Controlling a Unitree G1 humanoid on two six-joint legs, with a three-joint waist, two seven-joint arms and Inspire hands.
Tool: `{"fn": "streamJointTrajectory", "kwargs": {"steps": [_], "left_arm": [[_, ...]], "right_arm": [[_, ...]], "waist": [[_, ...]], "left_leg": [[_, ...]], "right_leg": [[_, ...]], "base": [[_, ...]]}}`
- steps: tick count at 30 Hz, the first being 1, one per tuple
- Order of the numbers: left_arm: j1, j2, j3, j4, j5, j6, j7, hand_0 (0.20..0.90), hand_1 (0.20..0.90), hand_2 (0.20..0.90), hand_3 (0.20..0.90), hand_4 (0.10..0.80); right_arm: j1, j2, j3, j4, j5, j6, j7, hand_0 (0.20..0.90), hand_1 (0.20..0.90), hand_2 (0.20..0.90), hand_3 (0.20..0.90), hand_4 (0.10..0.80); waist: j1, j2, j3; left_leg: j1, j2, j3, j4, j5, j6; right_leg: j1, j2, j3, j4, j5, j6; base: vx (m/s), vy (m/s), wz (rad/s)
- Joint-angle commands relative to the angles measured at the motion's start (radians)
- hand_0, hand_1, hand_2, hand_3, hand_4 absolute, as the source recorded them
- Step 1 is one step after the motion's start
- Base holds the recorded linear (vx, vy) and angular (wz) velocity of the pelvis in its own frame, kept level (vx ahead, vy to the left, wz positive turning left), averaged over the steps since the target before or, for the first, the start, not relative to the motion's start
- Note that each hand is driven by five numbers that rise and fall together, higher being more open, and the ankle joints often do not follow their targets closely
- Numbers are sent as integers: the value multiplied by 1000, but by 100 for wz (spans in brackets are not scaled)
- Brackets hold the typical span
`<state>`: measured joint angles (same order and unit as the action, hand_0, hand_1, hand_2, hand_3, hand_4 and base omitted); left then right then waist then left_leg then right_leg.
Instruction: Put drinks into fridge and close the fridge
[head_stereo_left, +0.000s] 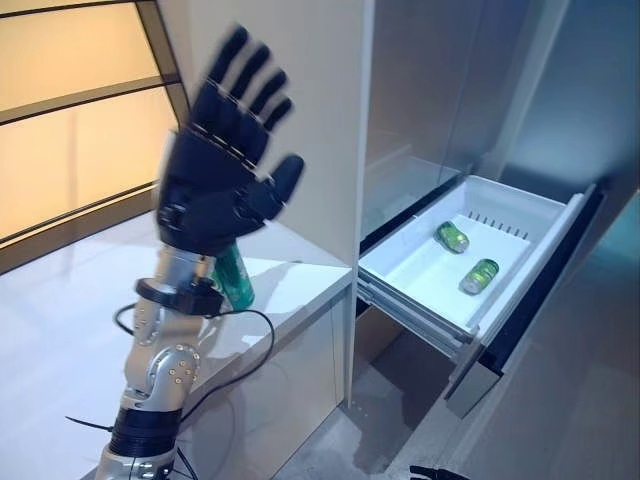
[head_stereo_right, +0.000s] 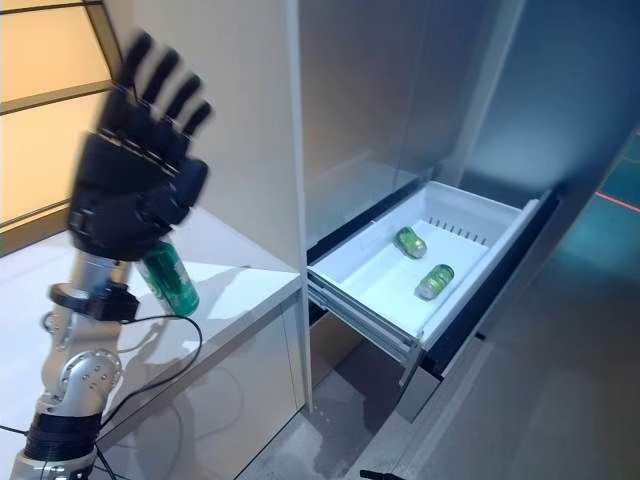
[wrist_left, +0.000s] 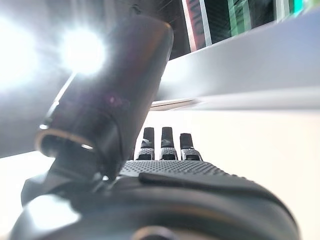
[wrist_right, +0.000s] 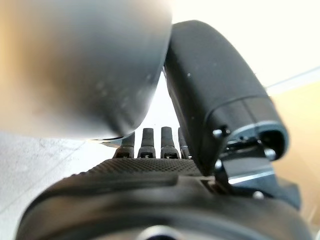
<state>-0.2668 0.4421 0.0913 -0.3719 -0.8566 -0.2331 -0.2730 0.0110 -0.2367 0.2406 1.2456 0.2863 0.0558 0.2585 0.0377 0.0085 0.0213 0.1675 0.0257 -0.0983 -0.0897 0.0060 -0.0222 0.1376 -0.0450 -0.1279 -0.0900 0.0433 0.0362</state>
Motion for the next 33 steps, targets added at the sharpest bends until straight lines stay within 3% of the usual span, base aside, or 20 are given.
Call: {"fn": "streamJointTrajectory", "kwargs": {"steps": [1,7,20,33], "left_arm": [[-162,48,2,-81,52,-64,20,900,900,900,900,800],[-150,63,8,-88,158,-89,92,900,900,900,900,800],[-25,99,34,-4,169,53,184,900,900,900,900,800],[72,100,63,118,61,132,67,900,900,900,900,800]], "right_arm": [[-15,68,63,58,2,-6,-3,900,900,900,900,800],[-29,68,80,60,-15,0,4,900,900,900,900,800],[-63,41,86,31,-32,34,22,900,900,900,900,800],[-59,6,52,16,-53,55,52,900,900,900,900,800]], "waist": [[11,-20,-13],[29,-20,-11],[89,-15,4],[94,-7,12]], "left_leg": [[-11,-62,46,2,-35,50],[-14,-63,32,2,-30,46],[-27,-69,-15,2,-11,35],[-13,-66,-5,2,-18,32]], "right_leg": [[23,5,29,16,-31,-3],[26,3,16,17,-34,-4],[41,-5,-44,20,-43,-5],[57,-9,-53,24,-57,-4]], "base": [[5,2,8],[1,1,1],[0,19,13],[7,13,5]]}}
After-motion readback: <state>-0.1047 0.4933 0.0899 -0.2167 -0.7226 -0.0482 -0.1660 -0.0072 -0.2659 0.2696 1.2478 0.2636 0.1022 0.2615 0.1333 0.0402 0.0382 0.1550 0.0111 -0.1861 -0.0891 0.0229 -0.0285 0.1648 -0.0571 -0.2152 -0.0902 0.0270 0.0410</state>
